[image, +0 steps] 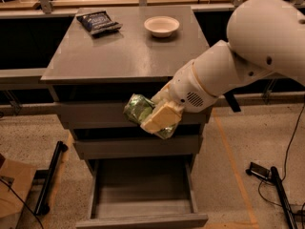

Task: Pick green can from bottom drawer and place on counter

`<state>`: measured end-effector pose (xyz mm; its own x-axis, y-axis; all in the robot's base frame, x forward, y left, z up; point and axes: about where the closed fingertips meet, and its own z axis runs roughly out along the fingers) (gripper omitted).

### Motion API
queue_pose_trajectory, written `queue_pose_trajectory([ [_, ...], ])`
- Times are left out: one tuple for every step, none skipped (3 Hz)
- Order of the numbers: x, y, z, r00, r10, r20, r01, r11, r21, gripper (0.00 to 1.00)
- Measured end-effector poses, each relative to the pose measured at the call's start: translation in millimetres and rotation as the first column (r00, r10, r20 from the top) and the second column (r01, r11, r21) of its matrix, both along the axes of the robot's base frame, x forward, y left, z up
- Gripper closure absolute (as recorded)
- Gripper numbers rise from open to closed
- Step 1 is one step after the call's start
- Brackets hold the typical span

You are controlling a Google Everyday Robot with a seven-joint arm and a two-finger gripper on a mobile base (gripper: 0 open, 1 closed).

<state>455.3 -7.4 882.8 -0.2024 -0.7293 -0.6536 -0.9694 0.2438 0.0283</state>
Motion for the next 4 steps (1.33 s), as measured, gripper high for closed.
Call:
queue_pose_trajectory([
  [27,-4,31,0.9965,-0.006,0.084,0.012,0.998,-0.068,1.0],
  [68,-9,75,0.9851,-0.009,0.171,0.031,0.991,-0.13,1.0],
  [124,-14,109,0.9573,-0.002,0.289,0.055,0.983,-0.176,1.0],
  [129,-11,125,0.9473,-0.005,0.32,0.061,0.984,-0.166,1.0],
])
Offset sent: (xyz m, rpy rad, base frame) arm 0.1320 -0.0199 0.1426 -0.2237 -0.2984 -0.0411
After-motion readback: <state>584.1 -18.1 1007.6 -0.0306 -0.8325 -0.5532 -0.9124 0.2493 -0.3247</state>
